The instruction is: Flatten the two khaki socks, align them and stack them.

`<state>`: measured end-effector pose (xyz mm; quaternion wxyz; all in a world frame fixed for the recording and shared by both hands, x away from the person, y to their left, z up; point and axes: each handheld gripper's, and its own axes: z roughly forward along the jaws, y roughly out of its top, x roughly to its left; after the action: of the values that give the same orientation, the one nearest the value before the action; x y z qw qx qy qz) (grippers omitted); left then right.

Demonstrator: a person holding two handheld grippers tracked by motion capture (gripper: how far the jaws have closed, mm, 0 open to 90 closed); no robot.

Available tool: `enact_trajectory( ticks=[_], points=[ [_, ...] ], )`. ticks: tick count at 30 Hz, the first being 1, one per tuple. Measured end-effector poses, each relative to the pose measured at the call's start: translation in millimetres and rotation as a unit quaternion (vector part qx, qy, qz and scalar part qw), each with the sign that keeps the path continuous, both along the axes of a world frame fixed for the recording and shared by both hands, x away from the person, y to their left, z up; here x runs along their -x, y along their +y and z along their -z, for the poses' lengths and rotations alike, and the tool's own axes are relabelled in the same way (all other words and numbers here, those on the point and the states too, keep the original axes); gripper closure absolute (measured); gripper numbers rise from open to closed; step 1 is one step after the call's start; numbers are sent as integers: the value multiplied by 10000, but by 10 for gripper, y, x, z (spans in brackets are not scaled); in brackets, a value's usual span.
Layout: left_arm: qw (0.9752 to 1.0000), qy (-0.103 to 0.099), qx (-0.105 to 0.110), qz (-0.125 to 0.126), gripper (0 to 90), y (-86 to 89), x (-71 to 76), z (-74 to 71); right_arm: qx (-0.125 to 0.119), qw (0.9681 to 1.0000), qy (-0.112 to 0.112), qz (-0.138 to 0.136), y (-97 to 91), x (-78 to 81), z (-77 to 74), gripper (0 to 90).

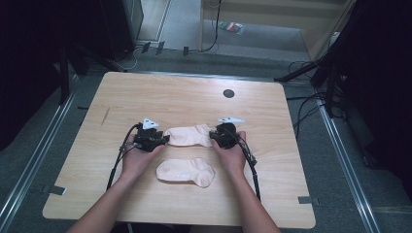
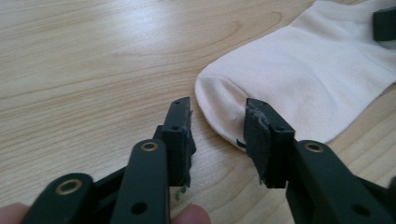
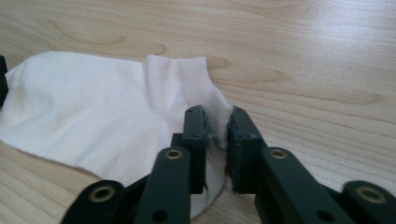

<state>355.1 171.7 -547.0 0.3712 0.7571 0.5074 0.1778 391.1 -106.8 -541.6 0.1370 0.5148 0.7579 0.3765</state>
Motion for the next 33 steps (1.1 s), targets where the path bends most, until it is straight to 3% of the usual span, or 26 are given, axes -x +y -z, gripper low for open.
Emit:
enact_trajectory(
  ticks=[3,6,9,13,18,22,29,31,33],
  points=[
    [10000,-31,-62,-14,781,-8,0,3,-38,10000,-35,-63,2,32,8,863],
    [10000,40,50,33,900,21,-4,-3,-77,9999,-55,-132,7,61,12,870],
    [9998,76,118,123,900,58,5,-16,-119,9997,-96,-165,-1,88,0,873],
    [9996,-62,218,168,900,131,42,-85,-288,9994,-122,-166,-43,121,-58,873],
    [9981,-244,553,80,900,274,144,-200,-383,9990,-159,-185,-85,196,-170,874],
    [9972,-393,624,156,900,354,288,-277,-397,9984,-318,-253,-86,309,-273,881],
    [9954,-547,774,161,900,487,574,-331,-494,9976,-337,-346,-94,534,-370,883],
    [9954,-566,760,126,900,546,665,-342,-461,9981,-330,-239,-123,604,-398,885],
    [9938,-496,983,120,900,626,737,-341,-616,9976,-272,-180,-186,659,-407,885]
  ],
)
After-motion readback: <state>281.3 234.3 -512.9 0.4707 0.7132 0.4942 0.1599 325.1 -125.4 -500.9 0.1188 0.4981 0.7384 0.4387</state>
